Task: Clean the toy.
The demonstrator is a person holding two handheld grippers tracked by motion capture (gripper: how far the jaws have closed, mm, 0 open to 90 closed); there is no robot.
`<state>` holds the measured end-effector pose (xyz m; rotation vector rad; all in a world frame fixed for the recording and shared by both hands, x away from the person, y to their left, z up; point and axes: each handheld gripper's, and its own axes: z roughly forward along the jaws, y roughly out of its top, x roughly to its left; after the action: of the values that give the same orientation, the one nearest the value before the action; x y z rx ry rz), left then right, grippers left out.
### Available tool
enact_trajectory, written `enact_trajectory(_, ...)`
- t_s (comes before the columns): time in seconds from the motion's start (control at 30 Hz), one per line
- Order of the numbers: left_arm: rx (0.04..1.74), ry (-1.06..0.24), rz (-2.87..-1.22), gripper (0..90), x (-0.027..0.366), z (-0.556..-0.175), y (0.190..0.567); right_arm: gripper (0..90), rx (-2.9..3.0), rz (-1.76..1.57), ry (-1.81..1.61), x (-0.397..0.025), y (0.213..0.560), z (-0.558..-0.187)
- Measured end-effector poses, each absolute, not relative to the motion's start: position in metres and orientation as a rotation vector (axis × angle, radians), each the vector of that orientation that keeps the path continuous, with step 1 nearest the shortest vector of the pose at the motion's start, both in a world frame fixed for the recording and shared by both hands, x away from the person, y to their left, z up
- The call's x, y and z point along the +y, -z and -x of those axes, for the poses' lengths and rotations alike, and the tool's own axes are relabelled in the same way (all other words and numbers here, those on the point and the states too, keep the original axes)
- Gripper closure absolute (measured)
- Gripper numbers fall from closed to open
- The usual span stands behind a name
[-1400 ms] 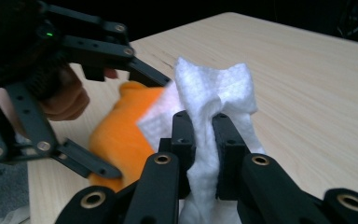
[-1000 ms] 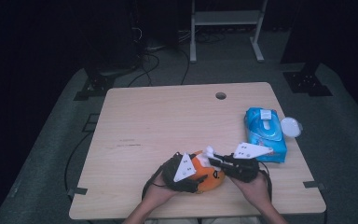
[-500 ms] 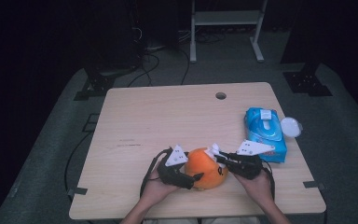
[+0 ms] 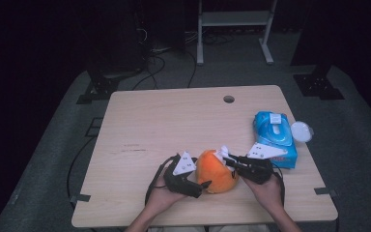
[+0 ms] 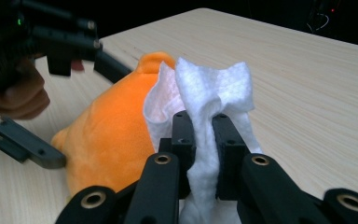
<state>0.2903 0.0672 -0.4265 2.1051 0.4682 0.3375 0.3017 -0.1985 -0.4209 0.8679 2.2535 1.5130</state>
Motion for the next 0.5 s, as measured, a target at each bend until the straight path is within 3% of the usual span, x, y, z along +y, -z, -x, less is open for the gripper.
enact_trajectory(0.23,0.448,-0.397,-2.106,34.8,0.065,-0.287,0.426,80.4,2.283,-0.684,-1.580,-0.175,0.409,-0.283)
enact_trajectory(0.43,0.451,-0.377,-2.097,35.0,0.066,-0.288,0.426,80.5,2.288,-0.648,-1.487,-0.172,0.406,-0.282)
enact_trajectory(0.5,0.479,-0.339,-2.095,27.3,0.065,-0.291,0.427,80.5,2.273,-0.692,-1.481,-0.180,0.408,-0.286)
